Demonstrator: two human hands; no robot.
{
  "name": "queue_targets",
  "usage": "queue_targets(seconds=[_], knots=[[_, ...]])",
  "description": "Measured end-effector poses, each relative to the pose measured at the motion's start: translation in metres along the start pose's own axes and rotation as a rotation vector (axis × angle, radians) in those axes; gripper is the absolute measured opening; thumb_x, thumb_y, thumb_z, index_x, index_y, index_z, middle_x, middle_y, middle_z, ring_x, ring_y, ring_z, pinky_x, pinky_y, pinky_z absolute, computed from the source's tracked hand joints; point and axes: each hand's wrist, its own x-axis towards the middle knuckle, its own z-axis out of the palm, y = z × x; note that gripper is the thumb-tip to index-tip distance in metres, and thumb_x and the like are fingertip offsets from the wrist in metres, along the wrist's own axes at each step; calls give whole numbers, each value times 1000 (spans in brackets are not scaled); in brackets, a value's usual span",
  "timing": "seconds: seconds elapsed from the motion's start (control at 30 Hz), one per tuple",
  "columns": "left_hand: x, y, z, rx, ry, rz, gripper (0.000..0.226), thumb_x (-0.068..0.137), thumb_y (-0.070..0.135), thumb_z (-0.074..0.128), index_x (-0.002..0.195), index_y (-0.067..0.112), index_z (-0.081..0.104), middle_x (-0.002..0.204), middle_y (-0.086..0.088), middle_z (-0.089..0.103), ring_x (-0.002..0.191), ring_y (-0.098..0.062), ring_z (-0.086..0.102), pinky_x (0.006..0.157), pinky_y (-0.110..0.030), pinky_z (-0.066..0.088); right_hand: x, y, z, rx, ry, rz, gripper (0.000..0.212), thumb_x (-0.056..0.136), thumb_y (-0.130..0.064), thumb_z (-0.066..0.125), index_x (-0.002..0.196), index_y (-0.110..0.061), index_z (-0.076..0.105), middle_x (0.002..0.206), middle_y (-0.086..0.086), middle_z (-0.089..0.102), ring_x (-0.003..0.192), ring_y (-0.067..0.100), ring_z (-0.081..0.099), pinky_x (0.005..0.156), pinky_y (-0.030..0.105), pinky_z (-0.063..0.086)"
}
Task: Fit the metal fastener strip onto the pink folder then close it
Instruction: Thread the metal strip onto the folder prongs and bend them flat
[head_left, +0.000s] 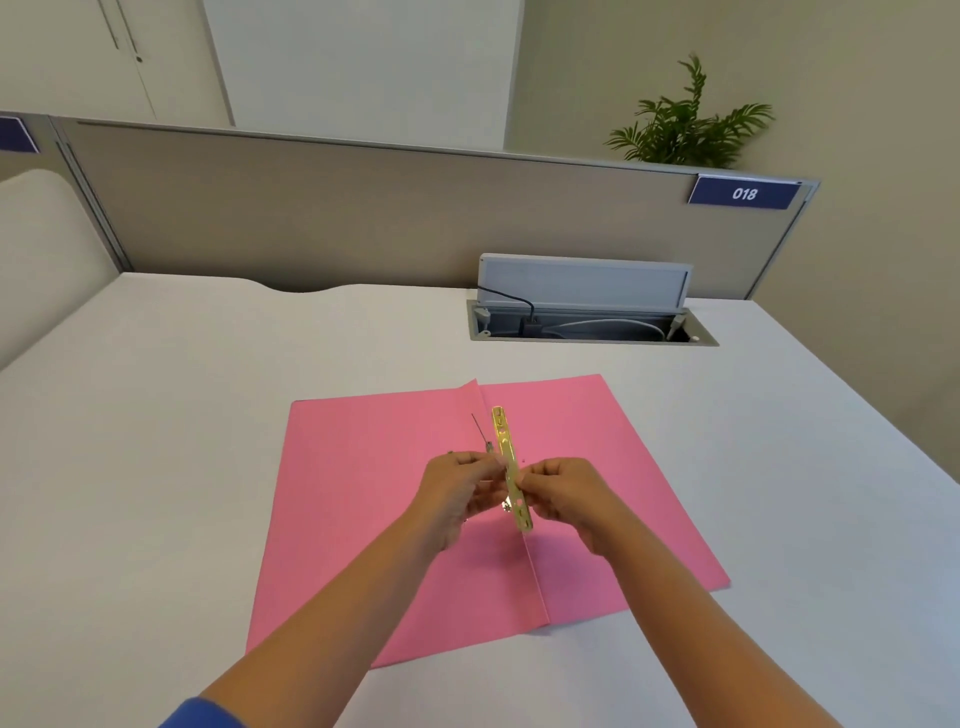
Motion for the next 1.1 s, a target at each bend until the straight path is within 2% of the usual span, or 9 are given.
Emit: queue_targets(seconds=[0.2,0.37,0.47,0.6,0.73,0.8,0.87,0.93,1.1], knots=[[36,19,-23,108,246,177,10,84,5,61,75,8,64,62,-7,58,45,-13,52,40,-20,47,23,-20,-6,-7,83,28,15,84,-3,62,95,6,67,65,6,60,53,10,51,50,14,49],[64,13,-26,246,210,183,20,83,-2,56,102,2,60,86,-13,56,68,-22,55,54,-28,47,39,-27,0,17,65,84,17,85,-1,60,98,8,66,64,7,58,53,11,50,50,15,49],[76,4,-19,262,180,188,18,81,-5,55,91,7,64,84,-14,54,71,-26,52,56,-28,44,45,-29,5,7,42,102,9,86,-1,59,87,3,67,64,7,58,53,11,51,49,14,49],[84,-3,-11,227,183,200,17,80,-4,60,76,11,68,70,-8,64,54,-17,56,39,-14,43,51,-28,9,-22,32,106,9,86,-1,59,87,3,67,64,6,60,53,11,53,50,16,50],[88,-7,-9,178,191,191,14,80,-5,61,82,4,71,61,-1,64,51,-10,57,41,-12,48,54,-24,10,-36,12,111,14,85,-2,60,74,-6,66,66,7,63,53,11,56,53,18,51],[88,-8,-8,173,177,199,15,79,-5,62,76,4,73,53,3,64,46,-7,58,42,-13,49,55,-22,10,-37,2,117,13,85,-2,60,74,-6,67,67,8,63,54,13,56,57,20,52],[88,-8,-8,178,155,209,32,78,-6,62,59,17,73,47,5,63,47,-12,57,47,-17,50,55,-21,10,-36,-9,120,13,84,-1,60,73,-6,67,67,8,63,55,14,56,59,21,53],[88,-8,-8,182,135,207,43,78,-5,62,49,24,70,54,-7,63,56,-22,54,61,-30,49,55,-20,10,-35,-15,119,13,83,0,60,73,-6,67,67,9,63,55,14,56,59,22,53],[82,-8,-9,140,121,204,37,79,-4,62,50,19,69,66,-16,58,62,-23,47,68,-38,40,54,-18,10,-21,-10,123,12,83,2,59,74,-3,66,63,9,61,48,12,53,53,19,53]])
